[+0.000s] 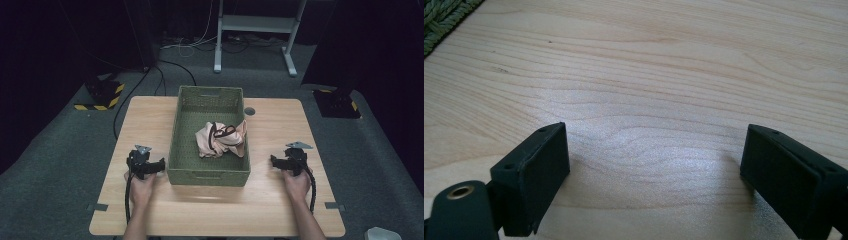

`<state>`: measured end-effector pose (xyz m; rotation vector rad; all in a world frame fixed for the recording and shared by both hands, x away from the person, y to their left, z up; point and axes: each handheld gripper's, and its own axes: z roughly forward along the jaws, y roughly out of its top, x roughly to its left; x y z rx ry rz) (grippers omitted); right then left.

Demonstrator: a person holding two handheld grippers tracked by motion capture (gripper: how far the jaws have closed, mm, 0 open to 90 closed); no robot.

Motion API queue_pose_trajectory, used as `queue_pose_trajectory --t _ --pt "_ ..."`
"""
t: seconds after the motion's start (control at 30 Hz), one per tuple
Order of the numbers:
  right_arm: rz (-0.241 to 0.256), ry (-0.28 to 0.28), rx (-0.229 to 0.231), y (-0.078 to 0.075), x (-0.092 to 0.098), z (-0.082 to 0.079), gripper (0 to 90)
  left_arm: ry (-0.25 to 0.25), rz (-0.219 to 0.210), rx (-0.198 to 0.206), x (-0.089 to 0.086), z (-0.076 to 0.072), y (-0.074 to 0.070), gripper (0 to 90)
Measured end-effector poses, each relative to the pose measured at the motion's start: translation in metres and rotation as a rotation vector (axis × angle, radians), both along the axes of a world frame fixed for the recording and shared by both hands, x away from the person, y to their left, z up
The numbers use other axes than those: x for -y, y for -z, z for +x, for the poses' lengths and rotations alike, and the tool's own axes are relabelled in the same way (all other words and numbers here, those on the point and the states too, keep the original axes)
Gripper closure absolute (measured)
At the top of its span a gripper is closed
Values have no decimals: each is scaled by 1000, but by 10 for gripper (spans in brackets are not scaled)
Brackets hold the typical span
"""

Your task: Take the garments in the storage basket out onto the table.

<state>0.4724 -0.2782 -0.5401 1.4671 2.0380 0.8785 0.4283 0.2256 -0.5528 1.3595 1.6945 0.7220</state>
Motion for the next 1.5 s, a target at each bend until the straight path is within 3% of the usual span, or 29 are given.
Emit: queue_pose_trajectory --t 0.6,0.77,1.03,1.5 --pt "3 -6 -8 0 0 2 98 -1 0 0 0 0 0 98" --pt "75 -21 -10 -5 6 -1 80 -1 0 0 0 0 0 98" --pt "123 -61 37 -20 6 -16 84 -1 -1 1 0 0 0 98" --pt "178 -77 66 -27 9 -28 58 -1 -1 1 0 0 0 98"
